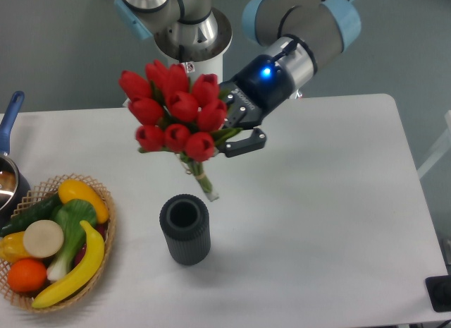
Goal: Insert the flowers into the vase
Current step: 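Carry the red tulip bunch with the gripper over the black vase, then lower the tulip stems into the black vase opening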
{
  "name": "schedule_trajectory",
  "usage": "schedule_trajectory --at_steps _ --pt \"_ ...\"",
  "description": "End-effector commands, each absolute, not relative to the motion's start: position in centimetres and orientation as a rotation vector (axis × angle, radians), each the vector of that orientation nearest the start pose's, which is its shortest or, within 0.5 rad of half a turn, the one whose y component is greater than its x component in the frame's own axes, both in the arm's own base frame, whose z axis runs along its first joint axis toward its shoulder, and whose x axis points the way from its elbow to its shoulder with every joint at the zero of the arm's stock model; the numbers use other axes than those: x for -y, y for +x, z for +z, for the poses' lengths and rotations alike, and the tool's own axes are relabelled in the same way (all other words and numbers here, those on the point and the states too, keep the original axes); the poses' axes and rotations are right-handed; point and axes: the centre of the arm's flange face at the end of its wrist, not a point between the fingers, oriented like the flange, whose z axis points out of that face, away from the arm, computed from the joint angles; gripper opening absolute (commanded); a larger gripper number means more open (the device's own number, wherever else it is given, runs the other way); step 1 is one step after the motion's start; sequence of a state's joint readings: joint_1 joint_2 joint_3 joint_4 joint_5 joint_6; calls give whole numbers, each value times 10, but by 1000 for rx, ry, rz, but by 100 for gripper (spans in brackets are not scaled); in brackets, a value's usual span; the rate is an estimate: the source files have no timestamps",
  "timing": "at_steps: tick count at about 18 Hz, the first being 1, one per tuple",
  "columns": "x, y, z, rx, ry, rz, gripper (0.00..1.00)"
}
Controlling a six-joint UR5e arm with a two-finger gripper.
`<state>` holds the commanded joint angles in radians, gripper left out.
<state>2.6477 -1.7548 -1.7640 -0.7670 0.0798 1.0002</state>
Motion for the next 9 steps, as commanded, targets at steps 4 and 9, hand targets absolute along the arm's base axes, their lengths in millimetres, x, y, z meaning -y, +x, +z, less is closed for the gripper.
schedule_trajectory --at_steps 4,9 --pt "-466 -356 464 -269 -1644 -481 39" --pt "-477 -358 453 -276 -1645 -501 39"
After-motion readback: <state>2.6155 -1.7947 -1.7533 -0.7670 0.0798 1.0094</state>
